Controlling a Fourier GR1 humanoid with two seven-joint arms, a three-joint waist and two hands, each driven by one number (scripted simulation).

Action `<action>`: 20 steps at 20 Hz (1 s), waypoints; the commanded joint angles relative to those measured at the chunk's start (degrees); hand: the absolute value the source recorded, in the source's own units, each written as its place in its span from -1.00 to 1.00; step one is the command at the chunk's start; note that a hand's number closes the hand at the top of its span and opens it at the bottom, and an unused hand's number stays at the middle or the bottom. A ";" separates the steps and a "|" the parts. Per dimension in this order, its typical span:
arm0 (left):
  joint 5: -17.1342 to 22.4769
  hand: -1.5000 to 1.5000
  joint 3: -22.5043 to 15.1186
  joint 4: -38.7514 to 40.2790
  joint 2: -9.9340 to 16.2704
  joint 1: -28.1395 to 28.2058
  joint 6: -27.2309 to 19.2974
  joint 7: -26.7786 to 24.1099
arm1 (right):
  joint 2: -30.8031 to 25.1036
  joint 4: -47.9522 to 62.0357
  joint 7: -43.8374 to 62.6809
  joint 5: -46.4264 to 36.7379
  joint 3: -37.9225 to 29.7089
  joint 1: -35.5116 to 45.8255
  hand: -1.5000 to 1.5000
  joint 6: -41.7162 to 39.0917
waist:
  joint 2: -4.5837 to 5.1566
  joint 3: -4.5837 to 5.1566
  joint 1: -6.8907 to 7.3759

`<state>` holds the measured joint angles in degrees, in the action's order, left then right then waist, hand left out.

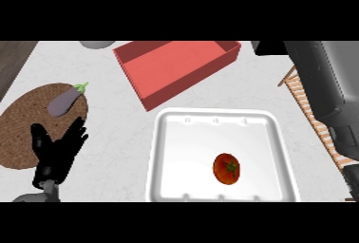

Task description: Pick the lemon from the tray and place it in the tiered shelf

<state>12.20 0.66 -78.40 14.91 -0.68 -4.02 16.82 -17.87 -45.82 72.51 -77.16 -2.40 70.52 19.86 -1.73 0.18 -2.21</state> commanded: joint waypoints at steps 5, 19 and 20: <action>0.45 0.00 0.15 -0.09 -0.18 1.74 1.10 -1.11 | -5.79 -4.11 12.76 -7.87 -6.95 5.81 1.00 -13.10 | 0.45 -0.03 -0.06; -0.87 0.00 0.44 1.68 -0.96 -0.94 -0.20 -0.92 | -8.08 -20.34 3.61 -6.44 -16.71 -1.72 1.00 -28.29 | 0.98 -0.13 -0.20; 0.28 0.00 0.88 0.57 -0.54 2.58 1.76 -2.90 | -9.65 -21.49 2.23 -5.71 -18.35 -3.35 1.00 -29.94 | 0.80 -0.14 -0.01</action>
<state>12.15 1.34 -79.04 14.31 0.49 -3.33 14.63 -27.24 -63.17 67.39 -83.93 -18.48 69.83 -0.40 -1.13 -0.09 -2.30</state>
